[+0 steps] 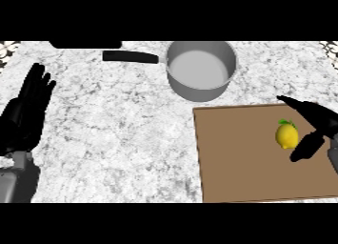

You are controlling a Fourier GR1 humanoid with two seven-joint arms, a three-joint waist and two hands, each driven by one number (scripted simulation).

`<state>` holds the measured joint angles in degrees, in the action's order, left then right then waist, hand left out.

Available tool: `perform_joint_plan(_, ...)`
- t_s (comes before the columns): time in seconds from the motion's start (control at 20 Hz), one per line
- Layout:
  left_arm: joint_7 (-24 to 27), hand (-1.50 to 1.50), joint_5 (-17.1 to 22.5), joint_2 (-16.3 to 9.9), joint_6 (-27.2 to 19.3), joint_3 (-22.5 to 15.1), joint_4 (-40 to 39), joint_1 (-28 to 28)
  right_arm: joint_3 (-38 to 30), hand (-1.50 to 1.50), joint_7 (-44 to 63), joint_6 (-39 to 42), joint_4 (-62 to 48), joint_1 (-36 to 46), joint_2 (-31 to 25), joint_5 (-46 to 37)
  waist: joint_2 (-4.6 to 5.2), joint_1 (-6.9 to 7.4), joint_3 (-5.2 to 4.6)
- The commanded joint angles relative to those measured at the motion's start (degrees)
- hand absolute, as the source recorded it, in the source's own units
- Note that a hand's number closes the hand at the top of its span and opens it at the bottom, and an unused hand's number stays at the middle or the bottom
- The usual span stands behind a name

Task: Pick the lemon from the tray and place it in the pot

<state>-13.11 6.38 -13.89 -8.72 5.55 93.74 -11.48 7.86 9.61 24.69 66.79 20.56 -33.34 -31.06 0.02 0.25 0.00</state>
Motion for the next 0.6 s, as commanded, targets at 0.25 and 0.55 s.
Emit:
perform_joint_plan(0.25,-3.31,0.0,-0.89,-0.23,-0.1,0.99,-0.96,-4.3,2.27,1.5,-14.95,-5.48,-5.96,-0.93,-0.28,-8.84,0.05,-0.17,0.02)
perform_joint_plan(0.55,-2.26,0.0,-1.5,1.12,0.91,0.9,1.99,-0.29,0.47,1.5,-13.75,-2.26,-7.11,2.02,3.43,-11.21,-0.02,-0.03,0.0)
